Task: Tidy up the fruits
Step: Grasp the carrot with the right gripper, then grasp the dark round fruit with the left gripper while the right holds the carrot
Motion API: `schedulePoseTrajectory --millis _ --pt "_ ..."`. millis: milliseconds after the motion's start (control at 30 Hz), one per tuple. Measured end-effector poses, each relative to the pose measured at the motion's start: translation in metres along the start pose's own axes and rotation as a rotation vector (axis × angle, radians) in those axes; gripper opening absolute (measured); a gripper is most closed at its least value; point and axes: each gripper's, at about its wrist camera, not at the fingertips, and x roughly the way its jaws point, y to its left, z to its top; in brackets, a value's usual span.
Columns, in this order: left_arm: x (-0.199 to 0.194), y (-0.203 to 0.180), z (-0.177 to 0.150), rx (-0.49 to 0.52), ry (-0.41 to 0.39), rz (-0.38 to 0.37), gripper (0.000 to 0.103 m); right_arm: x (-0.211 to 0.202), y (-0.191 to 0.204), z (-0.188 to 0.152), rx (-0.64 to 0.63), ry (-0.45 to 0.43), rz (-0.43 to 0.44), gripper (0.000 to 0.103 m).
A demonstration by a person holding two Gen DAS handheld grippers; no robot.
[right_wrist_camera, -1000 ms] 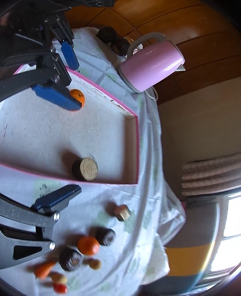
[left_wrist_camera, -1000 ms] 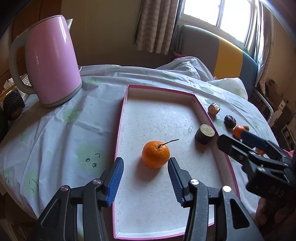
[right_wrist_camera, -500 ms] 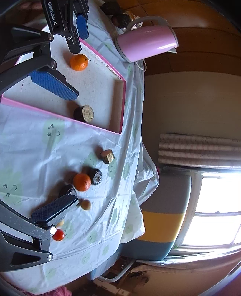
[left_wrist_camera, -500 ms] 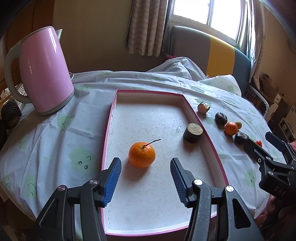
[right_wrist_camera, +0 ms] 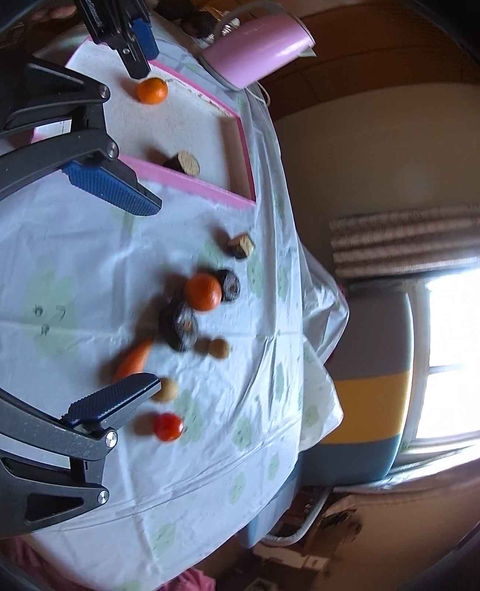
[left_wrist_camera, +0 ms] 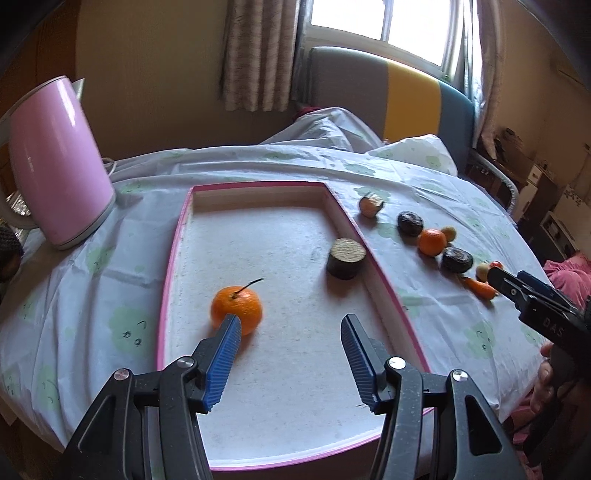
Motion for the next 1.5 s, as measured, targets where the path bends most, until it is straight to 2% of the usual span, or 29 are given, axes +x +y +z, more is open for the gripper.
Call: schedulePoseTrajectory --millis 100,233,433,500,567,800,1000,1067,1167,1333,1500 --pt "-0.002 -0.012 0.001 0.040 -0.018 -0.040 0.063 0.003 -0.023 -0.003 0.062 0.025 -0.020 0.085" --pt "0.002 -0.026 0.004 0.065 0.004 -0.088 0.063 0.006 -0.044 -0.009 0.101 0.054 -0.050 0.080" --pt "0.008 -0.040 0.008 0.078 0.037 -0.126 0.063 0.014 -0.061 -0.021 0.102 0.098 -0.046 0.056" --pt "0.009 -0.045 0.009 0.084 0.037 -0.140 0.064 0.017 -0.063 -0.024 0.087 0.101 -0.043 0.055" --pt "0.011 -0.052 0.011 0.099 0.042 -0.144 0.064 0.020 -0.065 -0.026 0.079 0.111 -0.032 0.050" --pt "0.018 -0.078 0.015 0.156 0.066 -0.183 0.064 0.035 -0.070 -0.017 0.051 0.117 0.030 0.050" --pt "0.027 -0.096 0.021 0.172 0.095 -0.213 0.064 0.054 -0.058 -0.009 -0.069 0.139 0.051 0.049" --pt "0.031 -0.100 0.024 0.175 0.102 -0.220 0.064 0.054 -0.053 -0.010 -0.108 0.142 0.075 0.032" --pt "0.038 -0.107 0.029 0.173 0.123 -0.222 0.064 0.050 -0.051 -0.013 -0.139 0.140 0.063 0.025" --pt "0.054 -0.122 0.036 0.164 0.172 -0.244 0.064 0.038 -0.062 -0.021 -0.108 0.128 0.028 0.024" --pt "0.073 -0.146 0.046 0.154 0.204 -0.272 0.064 0.031 -0.076 -0.025 -0.057 0.132 0.041 0.024"
